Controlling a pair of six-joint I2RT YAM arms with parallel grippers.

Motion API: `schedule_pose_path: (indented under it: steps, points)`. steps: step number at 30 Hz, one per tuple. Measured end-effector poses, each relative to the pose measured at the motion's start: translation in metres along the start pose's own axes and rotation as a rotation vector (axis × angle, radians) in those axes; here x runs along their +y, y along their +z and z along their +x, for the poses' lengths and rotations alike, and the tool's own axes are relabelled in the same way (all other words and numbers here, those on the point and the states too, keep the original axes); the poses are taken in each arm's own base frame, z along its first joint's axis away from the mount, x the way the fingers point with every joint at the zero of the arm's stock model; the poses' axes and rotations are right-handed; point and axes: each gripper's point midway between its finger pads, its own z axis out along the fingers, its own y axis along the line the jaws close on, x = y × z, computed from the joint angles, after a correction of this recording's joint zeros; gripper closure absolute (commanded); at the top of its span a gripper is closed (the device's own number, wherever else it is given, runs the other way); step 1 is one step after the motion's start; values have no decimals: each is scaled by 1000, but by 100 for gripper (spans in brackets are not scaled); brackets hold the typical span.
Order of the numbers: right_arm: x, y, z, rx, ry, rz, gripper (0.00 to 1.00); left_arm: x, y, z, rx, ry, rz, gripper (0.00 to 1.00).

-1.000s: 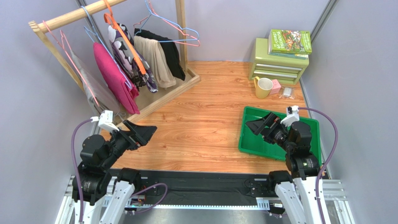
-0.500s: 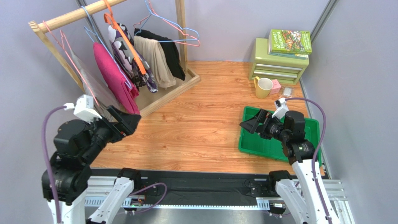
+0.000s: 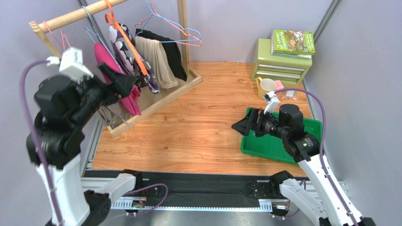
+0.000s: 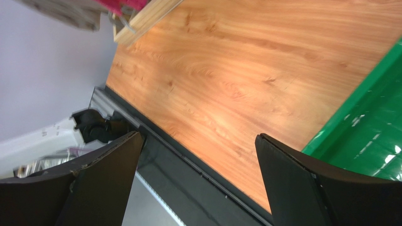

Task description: Remove the trousers from the hanger

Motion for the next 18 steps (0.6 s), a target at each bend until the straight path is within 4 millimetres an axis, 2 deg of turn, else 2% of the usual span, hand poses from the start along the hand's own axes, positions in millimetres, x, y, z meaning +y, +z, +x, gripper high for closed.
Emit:
schedule_pose_path:
  steps: [5,7,9,12,18]
  points:
    - [33,-2,13,65,-70,-63,3,-13,71,-23,30,6,-5,19]
    - [39,-6,16,68,-85,-74,3,-8,99,-24,40,11,-34,25]
    - [38,-11,16,56,-89,-62,3,0,117,-23,45,15,-68,27]
    - [35,-19,16,38,-93,-42,3,14,131,-30,22,22,-120,28]
    - [37,-30,11,8,-103,-27,3,24,134,-57,-79,19,-150,30]
